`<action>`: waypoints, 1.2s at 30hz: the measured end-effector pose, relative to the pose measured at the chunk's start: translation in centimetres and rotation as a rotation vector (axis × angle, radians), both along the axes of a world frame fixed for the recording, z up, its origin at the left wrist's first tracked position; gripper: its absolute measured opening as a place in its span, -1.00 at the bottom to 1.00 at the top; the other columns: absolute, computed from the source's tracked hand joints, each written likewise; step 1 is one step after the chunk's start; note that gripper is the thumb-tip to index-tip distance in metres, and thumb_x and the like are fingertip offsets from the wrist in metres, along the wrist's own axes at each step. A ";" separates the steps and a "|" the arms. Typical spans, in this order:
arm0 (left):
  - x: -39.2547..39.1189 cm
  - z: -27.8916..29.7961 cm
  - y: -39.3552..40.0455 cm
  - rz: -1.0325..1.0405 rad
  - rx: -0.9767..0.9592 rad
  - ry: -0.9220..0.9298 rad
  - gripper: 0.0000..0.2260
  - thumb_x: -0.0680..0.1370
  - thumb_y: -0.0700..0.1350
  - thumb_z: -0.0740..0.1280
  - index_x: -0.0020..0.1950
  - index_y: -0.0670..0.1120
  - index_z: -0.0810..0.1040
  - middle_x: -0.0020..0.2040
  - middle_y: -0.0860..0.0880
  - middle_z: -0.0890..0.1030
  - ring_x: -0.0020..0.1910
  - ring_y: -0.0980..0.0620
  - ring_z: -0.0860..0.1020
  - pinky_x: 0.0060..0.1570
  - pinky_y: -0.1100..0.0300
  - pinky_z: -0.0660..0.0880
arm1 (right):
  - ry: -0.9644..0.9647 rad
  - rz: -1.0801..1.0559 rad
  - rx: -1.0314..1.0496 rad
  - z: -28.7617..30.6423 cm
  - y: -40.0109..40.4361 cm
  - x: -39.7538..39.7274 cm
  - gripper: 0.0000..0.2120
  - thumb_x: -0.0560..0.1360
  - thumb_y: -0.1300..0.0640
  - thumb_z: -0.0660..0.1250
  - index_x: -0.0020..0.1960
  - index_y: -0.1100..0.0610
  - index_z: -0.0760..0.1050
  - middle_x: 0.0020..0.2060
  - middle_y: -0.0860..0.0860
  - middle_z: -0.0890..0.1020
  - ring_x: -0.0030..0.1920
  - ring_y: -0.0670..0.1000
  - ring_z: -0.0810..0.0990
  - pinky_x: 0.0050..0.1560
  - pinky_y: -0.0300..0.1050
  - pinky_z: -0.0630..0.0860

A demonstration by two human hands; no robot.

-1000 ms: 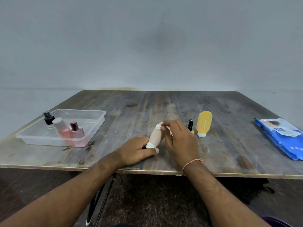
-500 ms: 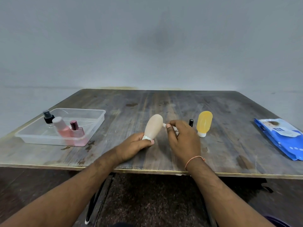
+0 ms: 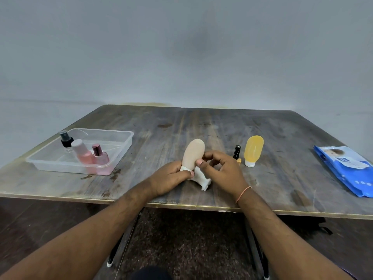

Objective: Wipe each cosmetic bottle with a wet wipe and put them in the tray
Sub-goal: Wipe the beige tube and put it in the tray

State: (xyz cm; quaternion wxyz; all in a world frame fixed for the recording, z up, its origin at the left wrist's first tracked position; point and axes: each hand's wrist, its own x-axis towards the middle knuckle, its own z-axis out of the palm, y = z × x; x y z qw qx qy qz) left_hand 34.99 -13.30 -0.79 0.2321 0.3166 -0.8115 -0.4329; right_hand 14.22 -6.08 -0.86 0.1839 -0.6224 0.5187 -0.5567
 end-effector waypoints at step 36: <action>20.9 15.6 2.0 0.572 -0.836 -0.163 -0.70 0.52 0.27 0.52 0.22 0.24 0.74 -0.13 0.35 0.65 -0.13 0.43 0.58 -0.11 0.39 0.39 | -0.098 0.153 -0.068 10.9 -5.3 19.5 -0.83 0.59 -0.01 0.51 0.17 -0.06 0.73 -0.03 -0.19 0.77 0.00 -0.18 0.71 0.05 -0.21 0.64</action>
